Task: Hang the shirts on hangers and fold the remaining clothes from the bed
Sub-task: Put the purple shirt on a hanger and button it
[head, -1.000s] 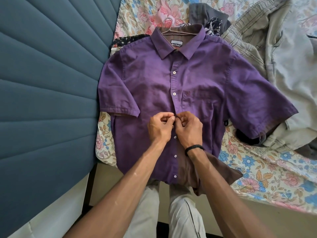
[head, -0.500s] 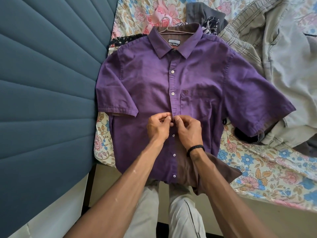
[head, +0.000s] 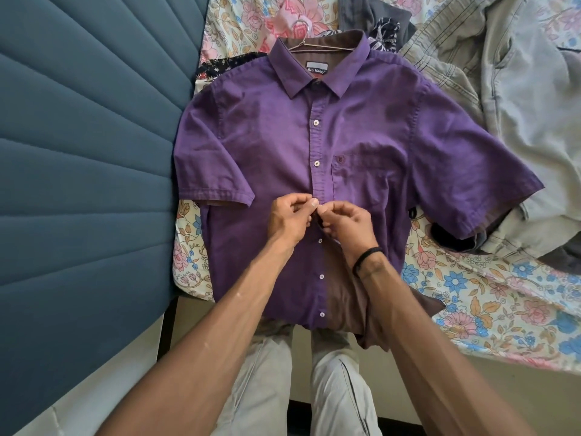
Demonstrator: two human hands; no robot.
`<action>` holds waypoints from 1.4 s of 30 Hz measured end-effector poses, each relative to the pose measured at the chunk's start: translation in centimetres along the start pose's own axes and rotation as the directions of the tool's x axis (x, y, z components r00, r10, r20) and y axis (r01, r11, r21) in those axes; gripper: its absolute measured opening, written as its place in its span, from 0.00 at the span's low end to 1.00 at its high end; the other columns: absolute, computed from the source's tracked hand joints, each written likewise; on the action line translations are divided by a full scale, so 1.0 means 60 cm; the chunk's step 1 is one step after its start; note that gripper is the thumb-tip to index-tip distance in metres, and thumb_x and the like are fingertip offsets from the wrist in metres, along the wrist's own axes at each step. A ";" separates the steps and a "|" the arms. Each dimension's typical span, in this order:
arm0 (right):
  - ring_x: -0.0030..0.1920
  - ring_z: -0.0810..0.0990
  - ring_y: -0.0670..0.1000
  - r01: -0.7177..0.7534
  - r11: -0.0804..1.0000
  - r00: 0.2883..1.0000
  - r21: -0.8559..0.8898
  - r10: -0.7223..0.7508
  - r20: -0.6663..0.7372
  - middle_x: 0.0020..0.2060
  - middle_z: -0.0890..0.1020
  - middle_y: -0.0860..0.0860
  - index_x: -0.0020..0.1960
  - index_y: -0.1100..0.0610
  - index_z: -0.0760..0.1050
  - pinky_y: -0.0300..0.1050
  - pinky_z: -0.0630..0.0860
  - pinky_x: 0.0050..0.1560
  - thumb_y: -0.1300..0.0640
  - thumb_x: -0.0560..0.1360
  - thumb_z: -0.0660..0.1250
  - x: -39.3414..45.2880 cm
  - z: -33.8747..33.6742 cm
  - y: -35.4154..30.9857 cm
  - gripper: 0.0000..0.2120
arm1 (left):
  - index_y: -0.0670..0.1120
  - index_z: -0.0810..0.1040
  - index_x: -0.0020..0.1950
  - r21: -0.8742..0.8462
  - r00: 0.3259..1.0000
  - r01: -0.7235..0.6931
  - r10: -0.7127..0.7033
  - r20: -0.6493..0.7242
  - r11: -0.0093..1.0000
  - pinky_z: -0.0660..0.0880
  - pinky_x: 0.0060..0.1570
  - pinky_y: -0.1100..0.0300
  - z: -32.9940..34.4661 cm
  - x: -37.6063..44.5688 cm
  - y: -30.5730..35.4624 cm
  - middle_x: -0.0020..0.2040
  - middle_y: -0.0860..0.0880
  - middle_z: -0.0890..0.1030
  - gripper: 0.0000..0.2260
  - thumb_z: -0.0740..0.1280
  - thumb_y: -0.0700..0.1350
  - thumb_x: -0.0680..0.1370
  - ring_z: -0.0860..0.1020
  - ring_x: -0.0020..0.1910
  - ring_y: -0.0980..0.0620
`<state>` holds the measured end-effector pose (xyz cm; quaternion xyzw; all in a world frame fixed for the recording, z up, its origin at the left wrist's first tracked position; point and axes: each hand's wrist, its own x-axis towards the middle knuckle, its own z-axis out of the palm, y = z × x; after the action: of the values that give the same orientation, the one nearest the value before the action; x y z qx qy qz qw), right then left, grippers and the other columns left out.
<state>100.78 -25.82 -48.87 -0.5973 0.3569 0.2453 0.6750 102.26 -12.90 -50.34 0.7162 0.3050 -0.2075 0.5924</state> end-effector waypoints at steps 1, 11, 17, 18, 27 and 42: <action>0.34 0.76 0.47 -0.090 0.992 0.995 0.085 0.085 0.054 0.35 0.81 0.53 0.44 0.59 0.82 0.39 0.74 0.38 0.65 0.78 0.71 0.003 -0.004 -0.004 0.05 | 0.46 0.83 0.48 -0.012 1.000 0.009 -0.009 0.014 1.000 0.75 0.31 0.63 -0.002 0.002 0.001 0.34 0.50 0.82 0.02 0.73 0.40 0.78 0.74 0.26 0.61; 0.42 0.83 0.49 0.200 0.661 0.980 -0.723 -0.148 0.135 0.42 0.85 0.46 0.48 0.49 0.78 0.47 0.80 0.44 0.41 0.64 0.83 -0.006 -0.051 0.044 0.21 | 0.48 0.82 0.47 0.045 1.000 0.001 -0.001 -0.010 0.999 0.83 0.38 0.57 -0.005 0.003 -0.032 0.38 0.49 0.84 0.07 0.69 0.37 0.79 0.83 0.31 0.57; 0.50 0.80 0.61 0.161 0.158 0.966 -0.974 -0.228 0.123 0.48 0.79 0.52 0.52 0.54 0.74 0.54 0.78 0.44 0.49 0.72 0.75 -0.054 -0.107 0.125 0.14 | 0.52 0.83 0.51 0.484 0.983 -0.180 0.135 0.127 0.856 0.79 0.54 0.48 0.002 -0.055 -0.128 0.44 0.50 0.85 0.07 0.68 0.42 0.77 0.83 0.45 0.43; 0.50 0.80 0.62 0.122 0.130 0.963 -0.984 -0.255 0.086 0.47 0.79 0.54 0.51 0.54 0.73 0.54 0.77 0.44 0.49 0.73 0.74 -0.062 -0.117 0.138 0.14 | 0.49 0.83 0.54 0.527 0.977 -0.211 0.166 0.133 0.823 0.78 0.54 0.47 0.005 -0.061 -0.136 0.46 0.47 0.85 0.08 0.68 0.42 0.77 0.83 0.46 0.42; 0.46 0.77 0.58 -0.093 0.187 0.995 -0.978 -0.003 -0.096 0.44 0.80 0.51 0.48 0.49 0.64 0.60 0.73 0.57 0.28 0.80 0.55 -0.126 -0.218 0.165 0.23 | 0.48 0.80 0.50 0.617 0.989 -0.120 0.148 0.006 0.778 0.75 0.53 0.51 0.025 -0.059 -0.108 0.51 0.45 0.84 0.04 0.71 0.45 0.77 0.80 0.56 0.41; 0.48 0.83 0.60 0.217 0.374 0.976 -0.902 -0.112 0.188 0.44 0.83 0.55 0.49 0.56 0.80 0.52 0.78 0.45 0.52 0.75 0.71 -0.307 -0.128 0.251 0.08 | 0.48 0.88 0.47 0.303 0.990 -0.055 0.092 -0.109 0.952 0.82 0.53 0.53 0.018 -0.079 -0.136 0.41 0.48 0.87 0.05 0.75 0.41 0.73 0.86 0.42 0.49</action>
<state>76.44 -29.09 -44.34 -0.8897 0.0690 0.3608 0.2712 93.28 -13.96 -53.35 0.8197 0.2787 -0.1850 0.4650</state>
